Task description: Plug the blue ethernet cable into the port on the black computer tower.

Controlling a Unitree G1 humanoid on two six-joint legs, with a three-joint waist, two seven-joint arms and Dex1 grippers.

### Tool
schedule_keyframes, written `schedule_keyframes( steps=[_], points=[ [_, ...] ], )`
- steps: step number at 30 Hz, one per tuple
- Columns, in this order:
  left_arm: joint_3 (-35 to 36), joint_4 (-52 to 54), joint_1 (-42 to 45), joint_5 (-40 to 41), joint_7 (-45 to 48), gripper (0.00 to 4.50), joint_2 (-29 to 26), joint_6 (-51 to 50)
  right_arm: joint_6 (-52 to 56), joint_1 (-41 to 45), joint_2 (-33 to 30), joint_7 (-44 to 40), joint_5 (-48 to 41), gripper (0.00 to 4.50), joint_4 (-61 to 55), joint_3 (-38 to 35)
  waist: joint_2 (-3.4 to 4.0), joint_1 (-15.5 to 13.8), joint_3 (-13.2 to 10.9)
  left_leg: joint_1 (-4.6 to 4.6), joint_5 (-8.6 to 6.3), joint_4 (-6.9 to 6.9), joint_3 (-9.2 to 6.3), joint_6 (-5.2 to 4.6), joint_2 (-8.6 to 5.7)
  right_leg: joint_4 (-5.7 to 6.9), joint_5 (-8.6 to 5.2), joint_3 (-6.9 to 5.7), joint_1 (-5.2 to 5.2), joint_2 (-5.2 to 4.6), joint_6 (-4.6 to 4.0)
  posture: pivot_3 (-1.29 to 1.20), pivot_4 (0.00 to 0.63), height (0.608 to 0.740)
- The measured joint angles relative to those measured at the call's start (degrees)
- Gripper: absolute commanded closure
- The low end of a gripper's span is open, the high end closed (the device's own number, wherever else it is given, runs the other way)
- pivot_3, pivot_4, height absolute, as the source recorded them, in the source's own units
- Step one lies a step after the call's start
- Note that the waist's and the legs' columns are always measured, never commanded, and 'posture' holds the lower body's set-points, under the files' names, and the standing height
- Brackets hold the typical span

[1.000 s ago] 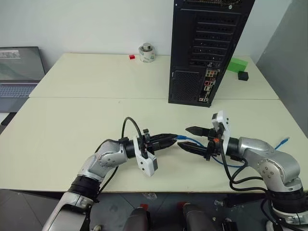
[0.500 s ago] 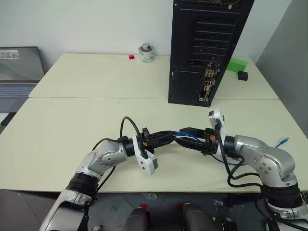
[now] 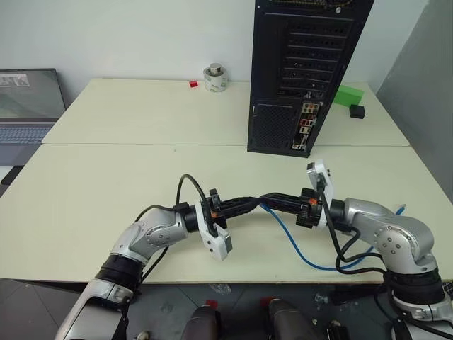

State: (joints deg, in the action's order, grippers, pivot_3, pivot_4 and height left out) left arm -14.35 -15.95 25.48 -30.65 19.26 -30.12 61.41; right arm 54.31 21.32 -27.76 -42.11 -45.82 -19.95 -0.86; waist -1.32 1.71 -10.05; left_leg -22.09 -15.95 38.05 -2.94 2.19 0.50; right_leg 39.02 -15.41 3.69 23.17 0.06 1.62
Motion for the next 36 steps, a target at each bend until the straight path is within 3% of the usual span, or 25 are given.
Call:
schedule_keyframes(
  steps=[4,7,13,17,30,36],
  points=[
    [0.0,0.0,-0.2,0.0,-0.1,4.50,-0.4,-0.2,-1.3,0.3,-1.4,0.6,0.9,4.48,0.3,-0.5,0.00,0.0,0.0,0.00,0.00,0.00,0.00,0.00,-0.01,0.00,0.00,0.00,0.00,0.00,0.00,0.00,0.150,0.740],
    [0.0,0.0,-0.7,0.0,-0.1,4.50,-0.6,-1.1,-2.8,0.4,-3.1,0.6,1.9,4.06,0.3,-1.9,0.00,0.0,0.0,0.00,0.00,0.00,0.00,0.00,-0.01,0.00,0.00,-0.01,0.00,0.00,0.00,0.00,0.150,0.740],
    [0.0,0.4,-1.6,0.6,-0.1,4.50,-0.7,-2.7,-4.4,-1.6,-7.3,0.8,1.7,2.72,-4.7,-4.7,0.00,0.0,0.0,-0.02,0.00,-0.01,-0.02,0.00,0.01,-0.01,0.00,0.00,0.00,-0.01,0.00,0.00,0.150,0.740],
    [0.0,1.5,-1.6,0.9,-0.1,4.50,-0.7,-3.5,-1.9,-3.9,-6.8,2.2,-0.9,1.83,-8.2,-4.5,0.00,0.1,0.0,-0.02,0.00,0.00,-0.01,0.00,0.03,0.00,0.00,0.01,0.00,-0.01,0.00,0.00,0.150,0.740],
    [0.2,3.0,-3.2,6.5,-0.5,4.50,0.7,-9.7,-1.0,-4.8,-1.3,9.8,-1.4,1.83,-9.9,-2.4,0.00,0.0,0.0,-0.02,0.00,0.00,-0.02,0.00,0.00,0.00,0.00,0.00,0.00,0.00,0.01,0.00,0.150,0.740],
    [0.2,4.0,-3.9,8.1,0.2,4.50,0.7,-11.3,-2.9,-5.2,-3.5,9.7,2.3,1.83,-11.0,0.4,0.00,0.0,0.0,-0.01,0.00,-0.01,-0.01,0.00,0.00,-0.01,-0.01,0.00,0.00,0.00,0.01,0.00,0.150,0.740]
  ],
)
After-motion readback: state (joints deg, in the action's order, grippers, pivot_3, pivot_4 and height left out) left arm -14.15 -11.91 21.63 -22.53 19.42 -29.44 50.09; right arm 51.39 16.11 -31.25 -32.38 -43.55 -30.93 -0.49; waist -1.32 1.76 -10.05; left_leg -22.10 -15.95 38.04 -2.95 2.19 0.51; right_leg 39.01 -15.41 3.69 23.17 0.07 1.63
